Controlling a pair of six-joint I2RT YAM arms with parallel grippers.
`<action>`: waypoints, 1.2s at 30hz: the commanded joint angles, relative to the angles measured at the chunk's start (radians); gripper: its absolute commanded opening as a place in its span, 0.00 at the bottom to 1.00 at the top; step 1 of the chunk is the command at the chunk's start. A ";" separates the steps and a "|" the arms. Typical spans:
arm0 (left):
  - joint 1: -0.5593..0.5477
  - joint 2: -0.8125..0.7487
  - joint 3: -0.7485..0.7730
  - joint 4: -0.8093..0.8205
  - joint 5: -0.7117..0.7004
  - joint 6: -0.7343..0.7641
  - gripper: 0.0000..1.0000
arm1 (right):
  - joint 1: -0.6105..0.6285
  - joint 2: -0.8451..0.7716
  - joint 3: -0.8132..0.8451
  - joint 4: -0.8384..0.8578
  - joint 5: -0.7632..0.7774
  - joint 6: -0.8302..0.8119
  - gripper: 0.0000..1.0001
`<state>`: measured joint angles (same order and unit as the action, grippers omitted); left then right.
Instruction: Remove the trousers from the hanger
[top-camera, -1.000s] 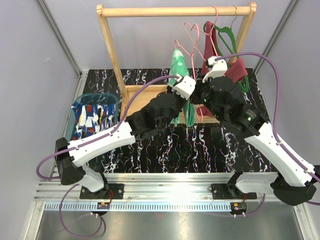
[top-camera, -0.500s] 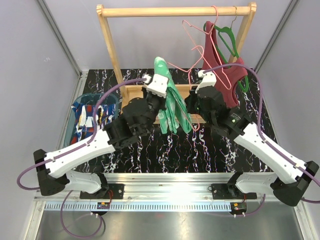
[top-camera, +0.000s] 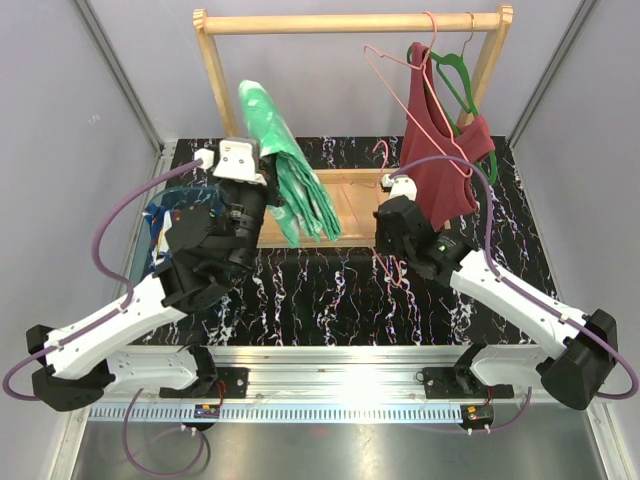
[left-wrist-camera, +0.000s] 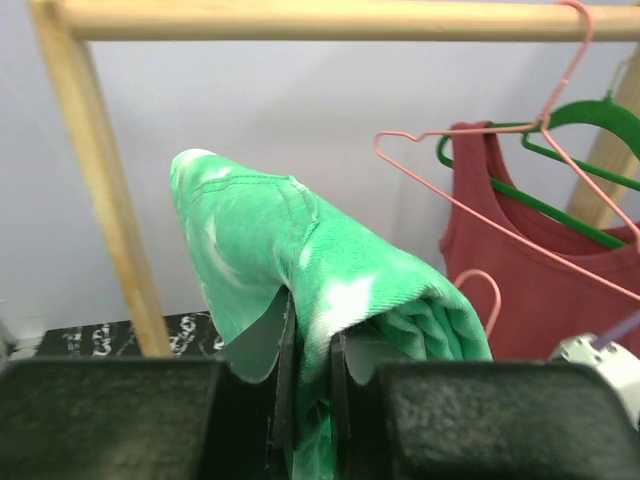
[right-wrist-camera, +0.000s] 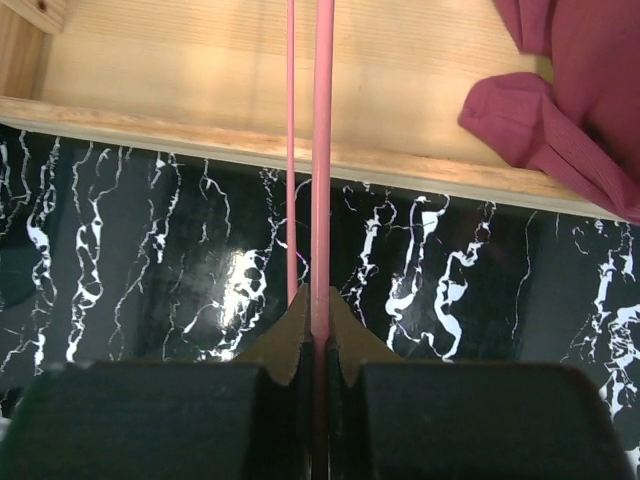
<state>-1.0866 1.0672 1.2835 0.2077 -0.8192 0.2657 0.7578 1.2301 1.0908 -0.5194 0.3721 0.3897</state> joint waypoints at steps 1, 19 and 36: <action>0.002 -0.053 0.077 0.121 -0.040 0.059 0.00 | -0.012 -0.017 0.006 0.062 0.013 -0.006 0.00; 0.373 -0.207 -0.007 -0.651 -0.377 -0.221 0.00 | -0.023 -0.060 0.095 0.085 0.057 -0.123 0.00; 0.729 -0.014 -0.162 -0.868 -0.356 -0.034 0.00 | -0.025 -0.121 0.139 0.139 -0.030 -0.158 0.00</action>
<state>-0.3595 1.0172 1.1934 -0.8127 -1.1790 0.0929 0.7425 1.1378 1.1877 -0.4416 0.3687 0.2420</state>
